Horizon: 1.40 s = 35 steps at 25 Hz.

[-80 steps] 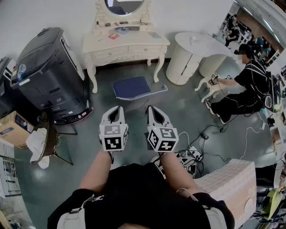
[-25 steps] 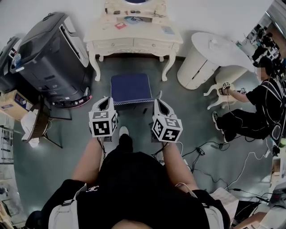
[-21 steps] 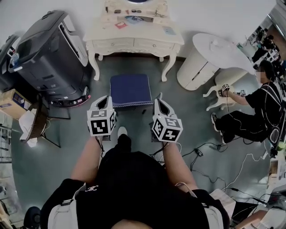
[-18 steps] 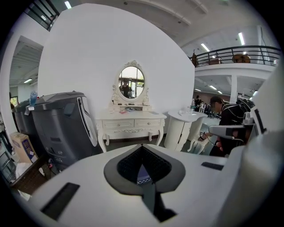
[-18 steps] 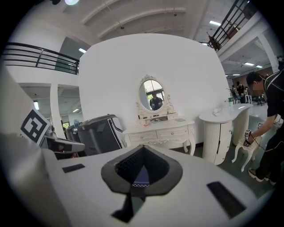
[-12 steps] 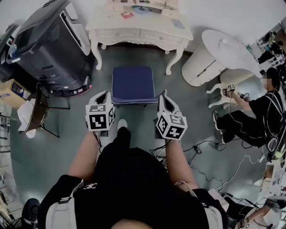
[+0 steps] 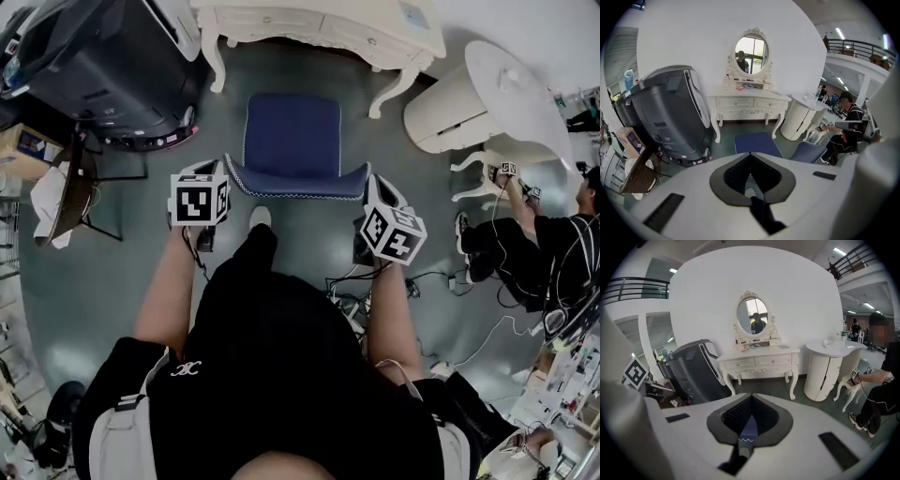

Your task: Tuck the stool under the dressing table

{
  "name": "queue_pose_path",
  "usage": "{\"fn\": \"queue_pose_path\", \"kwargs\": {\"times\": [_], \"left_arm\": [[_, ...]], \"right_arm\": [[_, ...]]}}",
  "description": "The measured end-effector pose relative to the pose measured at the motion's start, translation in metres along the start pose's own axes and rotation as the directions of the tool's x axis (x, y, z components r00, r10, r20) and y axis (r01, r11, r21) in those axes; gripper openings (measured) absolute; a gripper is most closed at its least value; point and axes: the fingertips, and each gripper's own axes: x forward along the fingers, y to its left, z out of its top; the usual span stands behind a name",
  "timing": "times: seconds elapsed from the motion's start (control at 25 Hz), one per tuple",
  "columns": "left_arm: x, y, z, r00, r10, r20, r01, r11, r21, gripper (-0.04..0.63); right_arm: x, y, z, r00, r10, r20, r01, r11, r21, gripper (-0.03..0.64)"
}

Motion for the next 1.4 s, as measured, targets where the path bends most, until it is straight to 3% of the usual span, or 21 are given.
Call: {"fn": "queue_pose_path", "kwargs": {"times": [0.28,0.44,0.56,0.68,0.84,0.96,1.04,1.2,1.4], "left_arm": [[0.052,0.031,-0.005,0.987,-0.033,-0.157,0.032,0.999,-0.009,0.006],[0.077,0.046,-0.005,0.977,-0.042,-0.209,0.046,0.999,0.014,0.008],[0.095,0.049,-0.01,0.961,-0.103,-0.256,0.106,0.994,-0.004,0.009],[0.114,0.049,-0.021,0.929,-0.187,-0.32,0.179,0.982,-0.054,0.014],[0.133,0.042,-0.047,0.841,-0.353,-0.41,0.3,0.935,-0.188,0.067],[0.144,0.041,-0.063,0.782,-0.427,-0.454,0.341,0.903,-0.262,0.089],[0.149,0.04,-0.072,0.753,-0.452,-0.477,0.345,0.89,-0.298,0.125],[0.158,0.036,-0.081,0.733,-0.473,-0.489,0.313,0.873,-0.375,0.179],[0.17,0.033,-0.089,0.709,-0.475,-0.521,0.268,0.865,-0.424,0.184]], "right_arm": [[0.038,-0.038,-0.016,0.982,-0.07,-0.178,0.071,0.997,-0.005,0.008],[0.058,-0.056,-0.027,0.954,-0.106,-0.281,0.101,0.994,-0.03,0.008],[0.073,-0.067,-0.034,0.93,-0.088,-0.358,0.087,0.996,-0.017,0.008],[0.085,-0.08,-0.039,0.907,-0.072,-0.415,0.089,0.996,0.021,0.009],[0.097,-0.092,-0.052,0.869,-0.029,-0.495,0.082,0.993,0.086,0.011],[0.105,-0.1,-0.06,0.841,-0.018,-0.541,0.086,0.991,0.1,0.019],[0.113,-0.105,-0.067,0.832,-0.002,-0.555,0.092,0.987,0.135,0.093],[0.132,-0.113,-0.084,0.809,0.051,-0.586,0.095,0.972,0.215,0.168],[0.153,-0.125,-0.115,0.727,0.101,-0.68,0.114,0.958,0.263,0.187]]}}
